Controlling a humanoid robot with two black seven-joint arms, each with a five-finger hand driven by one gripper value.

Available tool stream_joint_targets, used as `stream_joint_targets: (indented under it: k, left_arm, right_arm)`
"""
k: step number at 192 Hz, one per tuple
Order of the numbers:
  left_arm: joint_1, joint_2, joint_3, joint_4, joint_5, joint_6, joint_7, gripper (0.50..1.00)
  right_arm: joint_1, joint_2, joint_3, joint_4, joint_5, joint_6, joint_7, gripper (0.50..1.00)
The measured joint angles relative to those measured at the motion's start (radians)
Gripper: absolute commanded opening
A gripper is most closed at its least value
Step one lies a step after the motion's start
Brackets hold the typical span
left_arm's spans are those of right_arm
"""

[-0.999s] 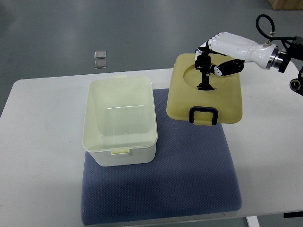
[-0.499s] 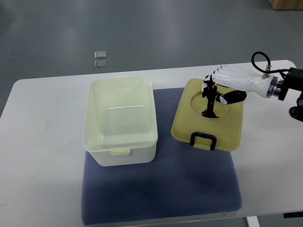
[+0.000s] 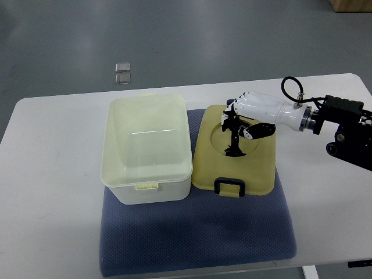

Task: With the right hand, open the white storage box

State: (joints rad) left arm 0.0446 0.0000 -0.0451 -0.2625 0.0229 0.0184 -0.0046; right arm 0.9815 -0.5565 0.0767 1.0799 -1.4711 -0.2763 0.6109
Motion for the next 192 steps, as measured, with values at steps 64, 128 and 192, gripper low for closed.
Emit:
stream_joint_targets:
  k: [64, 128, 192]
  left_arm:
    - [0.000, 0.000, 0.000, 0.003, 0.000, 0.000, 0.000, 1.000]
    - [0.000, 0.000, -0.001, 0.006, 0.000, 0.000, 0.000, 1.000]
    - [0.000, 0.000, 0.000, 0.006, 0.000, 0.001, 0.000, 1.000]
  right_arm:
    - [-0.026, 0.027, 0.000, 0.000, 0.000, -0.006, 0.000, 0.911]
    - [-0.022, 0.009, -0.042, 0.000, 0.000, 0.007, 0.000, 0.924]
    - [0.062, -0.106, -0.123, -0.014, 0.000, 0.064, 0.000, 0.924]
